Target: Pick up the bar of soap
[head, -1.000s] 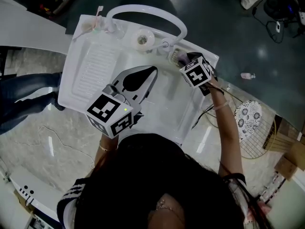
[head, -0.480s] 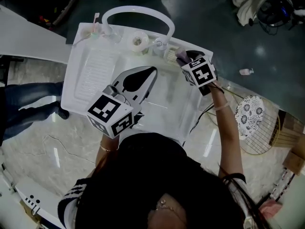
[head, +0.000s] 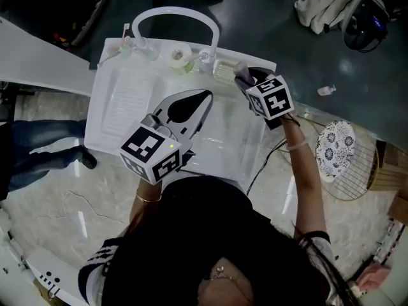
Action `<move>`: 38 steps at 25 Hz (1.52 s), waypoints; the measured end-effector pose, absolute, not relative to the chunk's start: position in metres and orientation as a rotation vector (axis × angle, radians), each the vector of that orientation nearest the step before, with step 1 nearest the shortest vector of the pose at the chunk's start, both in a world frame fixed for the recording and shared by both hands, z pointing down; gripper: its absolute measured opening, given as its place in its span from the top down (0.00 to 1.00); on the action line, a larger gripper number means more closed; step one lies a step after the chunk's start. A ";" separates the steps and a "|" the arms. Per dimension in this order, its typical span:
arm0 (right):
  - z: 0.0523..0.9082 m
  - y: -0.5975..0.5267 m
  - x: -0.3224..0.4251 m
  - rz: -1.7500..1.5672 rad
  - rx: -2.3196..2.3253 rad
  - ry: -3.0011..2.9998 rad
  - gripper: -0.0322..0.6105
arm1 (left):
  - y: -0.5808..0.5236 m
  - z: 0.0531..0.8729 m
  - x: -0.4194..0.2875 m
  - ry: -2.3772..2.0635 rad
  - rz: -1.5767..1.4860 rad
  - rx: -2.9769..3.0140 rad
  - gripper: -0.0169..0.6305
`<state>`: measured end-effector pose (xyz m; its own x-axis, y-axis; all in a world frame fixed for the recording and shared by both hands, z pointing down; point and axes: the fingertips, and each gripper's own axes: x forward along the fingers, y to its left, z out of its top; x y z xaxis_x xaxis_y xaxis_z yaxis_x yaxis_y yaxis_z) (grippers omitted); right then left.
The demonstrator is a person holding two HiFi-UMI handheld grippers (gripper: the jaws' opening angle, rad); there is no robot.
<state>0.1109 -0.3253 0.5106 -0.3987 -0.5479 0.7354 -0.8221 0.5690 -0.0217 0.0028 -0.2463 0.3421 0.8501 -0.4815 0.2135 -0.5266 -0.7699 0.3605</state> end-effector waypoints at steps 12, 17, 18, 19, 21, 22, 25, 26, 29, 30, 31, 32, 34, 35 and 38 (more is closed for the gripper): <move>0.466 -0.282 0.123 0.505 1.204 -2.229 0.66 | -0.214 0.321 0.016 -0.728 0.146 2.690 0.96; 0.452 -0.266 0.125 0.497 1.233 -2.267 0.66 | -0.199 0.315 0.021 -0.721 0.145 2.720 0.96; 0.448 -0.263 0.125 0.497 1.239 -2.279 0.66 | -0.197 0.314 0.021 -0.721 0.144 2.726 0.96; 0.443 -0.262 0.125 0.501 1.245 -2.296 0.66 | -0.195 0.312 0.022 -0.721 0.143 2.731 0.96; 0.434 -0.258 0.124 0.518 1.264 -2.338 0.66 | -0.191 0.309 0.023 -0.723 0.135 2.742 0.96; 0.428 -0.256 0.124 0.528 1.275 -2.362 0.66 | -0.188 0.307 0.024 -0.722 0.130 2.748 0.96; 0.412 -0.251 0.121 0.553 1.300 -2.436 0.66 | -0.181 0.302 0.027 -0.720 0.121 2.770 0.96; 0.407 -0.248 0.119 0.560 1.301 -2.457 0.66 | -0.178 0.301 0.027 -0.719 0.120 2.775 0.96; 0.392 -0.237 0.115 0.563 1.290 -2.503 0.66 | -0.170 0.296 0.030 -0.719 0.117 2.780 0.96; 0.388 -0.233 0.115 0.558 1.286 -2.514 0.66 | -0.168 0.295 0.031 -0.718 0.117 2.782 0.96; 0.383 -0.230 0.114 0.552 1.283 -2.525 0.66 | -0.166 0.294 0.031 -0.717 0.117 2.786 0.96; 0.379 -0.226 0.114 0.547 1.281 -2.537 0.66 | -0.164 0.293 0.032 -0.717 0.117 2.789 0.96; 0.371 -0.219 0.113 0.538 1.279 -2.562 0.66 | -0.160 0.293 0.031 -0.719 0.116 2.793 0.96; 0.367 -0.216 0.112 0.533 1.279 -2.575 0.66 | -0.157 0.294 0.030 -0.720 0.115 2.794 0.96; 0.358 -0.204 0.114 0.516 1.287 -2.618 0.66 | -0.149 0.298 0.032 -0.728 0.111 2.795 0.96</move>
<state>0.1144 -0.2041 0.3575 -0.6093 -0.7308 0.3079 -0.7929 0.5650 -0.2281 0.0315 -0.1488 0.2980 0.8722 -0.4699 0.1360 -0.4891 -0.8437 0.2211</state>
